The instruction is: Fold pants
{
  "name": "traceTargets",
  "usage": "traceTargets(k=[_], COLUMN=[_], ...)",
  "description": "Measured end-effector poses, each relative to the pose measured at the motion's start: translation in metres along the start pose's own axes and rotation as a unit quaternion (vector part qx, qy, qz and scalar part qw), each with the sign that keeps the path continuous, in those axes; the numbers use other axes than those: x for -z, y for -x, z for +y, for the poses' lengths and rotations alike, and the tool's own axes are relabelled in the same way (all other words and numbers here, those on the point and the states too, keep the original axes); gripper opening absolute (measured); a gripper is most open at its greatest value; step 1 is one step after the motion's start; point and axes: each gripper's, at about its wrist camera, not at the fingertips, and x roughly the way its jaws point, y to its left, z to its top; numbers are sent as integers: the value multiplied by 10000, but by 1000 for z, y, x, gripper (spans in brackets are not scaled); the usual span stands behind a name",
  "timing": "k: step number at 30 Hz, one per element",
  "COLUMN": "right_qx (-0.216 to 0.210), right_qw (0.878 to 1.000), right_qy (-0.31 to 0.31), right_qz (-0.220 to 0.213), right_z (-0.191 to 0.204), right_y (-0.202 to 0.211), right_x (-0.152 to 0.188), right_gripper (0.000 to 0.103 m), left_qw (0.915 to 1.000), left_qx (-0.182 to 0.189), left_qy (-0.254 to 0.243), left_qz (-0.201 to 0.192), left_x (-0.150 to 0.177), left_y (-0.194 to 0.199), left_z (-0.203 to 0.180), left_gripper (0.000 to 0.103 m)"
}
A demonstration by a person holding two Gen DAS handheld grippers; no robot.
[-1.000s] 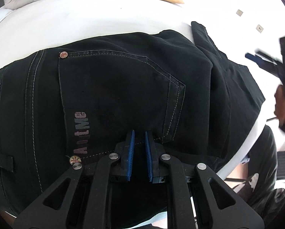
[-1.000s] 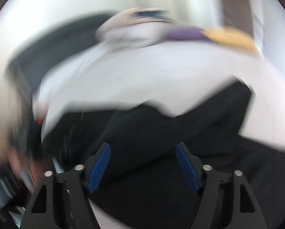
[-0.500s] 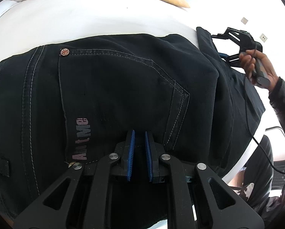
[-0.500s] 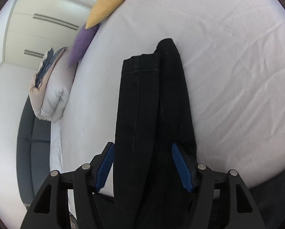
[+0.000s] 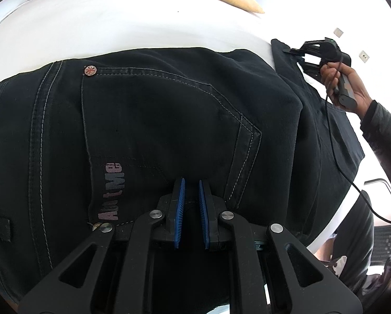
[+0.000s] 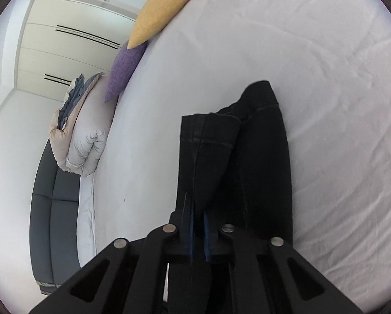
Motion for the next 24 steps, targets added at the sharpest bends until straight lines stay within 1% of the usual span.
traceTargets(k=[2, 3, 7, 9, 10, 12, 14, 16, 18, 19, 22, 24], right_qx=[47, 3, -103, -156, -136, -62, 115, 324, 500, 542, 532, 506], right_qw=[9995, 9988, 9939, 9897, 9872, 9842, 9826, 9803, 9780, 9773, 9737, 9723], right_qy=[247, 334, 386, 324, 229, 84, -140, -373, -661, -888, -1327, -1376], right_qz=[-200, -368, -1023, -1385, -1575, -1768, -1849, -1910, -1915, -1846, -1774, -1823], right_z=[7, 9, 0, -15, -29, -53, -83, -114, -140, -157, -187, -194], right_y=[22, 38, 122, 170, 200, 237, 266, 286, 294, 295, 291, 291], right_x=[0, 0, 5, 19, 31, 52, 81, 107, 128, 138, 154, 160], right_gripper=[5, 4, 4, 4, 4, 4, 4, 4, 4, 4, 4, 4], left_qw=[10000, 10000, 10000, 10000, 10000, 10000, 9999, 9998, 9998, 9998, 9997, 9997], left_qx=[-35, -42, -45, -44, -54, -73, -90, -108, -131, -146, -160, -139], left_qy=[-25, -27, -7, 1, -12, -27, -46, -43, -25, -10, 63, 130], left_qz=[0, 1, -13, -1, 10, 48, 95, 131, 156, 166, 159, 150], left_x=[0, 0, 1, 1, 1, -1, -3, -5, -6, -7, -8, -8], left_y=[0, 0, 1, 2, 2, 2, 2, 2, 2, 2, 2, 3], left_z=[-1, -2, -3, -4, -4, -4, -6, -7, -8, -8, -8, -7], left_gripper=[11, 11, 11, 11, 11, 11, 11, 11, 11, 11, 11, 11])
